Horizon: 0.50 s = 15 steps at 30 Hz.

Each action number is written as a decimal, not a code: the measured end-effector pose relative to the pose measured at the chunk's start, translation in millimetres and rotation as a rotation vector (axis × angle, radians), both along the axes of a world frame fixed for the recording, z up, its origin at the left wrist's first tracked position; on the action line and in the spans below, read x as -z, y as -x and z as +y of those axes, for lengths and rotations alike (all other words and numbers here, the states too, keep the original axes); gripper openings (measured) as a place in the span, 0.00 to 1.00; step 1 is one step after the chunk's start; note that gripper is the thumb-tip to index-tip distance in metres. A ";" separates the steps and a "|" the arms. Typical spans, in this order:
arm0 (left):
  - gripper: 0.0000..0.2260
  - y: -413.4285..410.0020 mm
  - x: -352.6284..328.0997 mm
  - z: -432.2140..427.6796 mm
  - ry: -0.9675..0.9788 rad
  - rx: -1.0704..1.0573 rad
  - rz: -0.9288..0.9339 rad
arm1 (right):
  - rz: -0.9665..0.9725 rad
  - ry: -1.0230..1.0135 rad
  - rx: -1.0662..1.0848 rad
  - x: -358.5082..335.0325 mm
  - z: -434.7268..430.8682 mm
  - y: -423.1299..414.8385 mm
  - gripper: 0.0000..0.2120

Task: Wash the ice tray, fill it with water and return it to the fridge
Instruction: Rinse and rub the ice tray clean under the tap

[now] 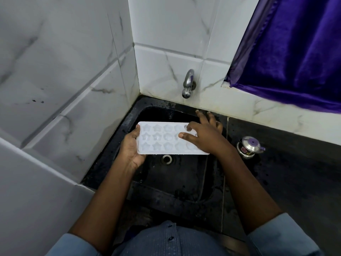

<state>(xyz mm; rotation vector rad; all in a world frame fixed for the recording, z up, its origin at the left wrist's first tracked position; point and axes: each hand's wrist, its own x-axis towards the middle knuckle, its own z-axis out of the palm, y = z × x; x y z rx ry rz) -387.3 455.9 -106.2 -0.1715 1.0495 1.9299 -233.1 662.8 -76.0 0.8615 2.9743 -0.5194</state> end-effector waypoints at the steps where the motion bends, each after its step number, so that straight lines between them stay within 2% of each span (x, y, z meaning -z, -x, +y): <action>1: 0.21 -0.7 0.1 0.5 -0.001 0.003 -0.002 | 0.010 0.004 0.000 -0.2 -0.6 0.3 0.31; 7: 0.21 3.0 0.7 1.6 0.006 0.001 0.005 | 0.017 0.013 -0.016 0.0 -4.6 -1.8 0.31; 10: 0.21 4.3 1.9 -0.2 0.008 0.011 0.000 | 0.068 0.065 -0.018 -1.5 -5.7 -4.0 0.25; 13: 0.21 3.7 2.4 -1.5 0.023 0.004 0.007 | 0.217 0.169 0.037 -8.6 -1.8 -8.2 0.19; 15: 0.20 4.4 3.0 -2.6 0.037 -0.002 0.011 | 0.285 0.167 0.090 -13.9 4.7 -12.9 0.14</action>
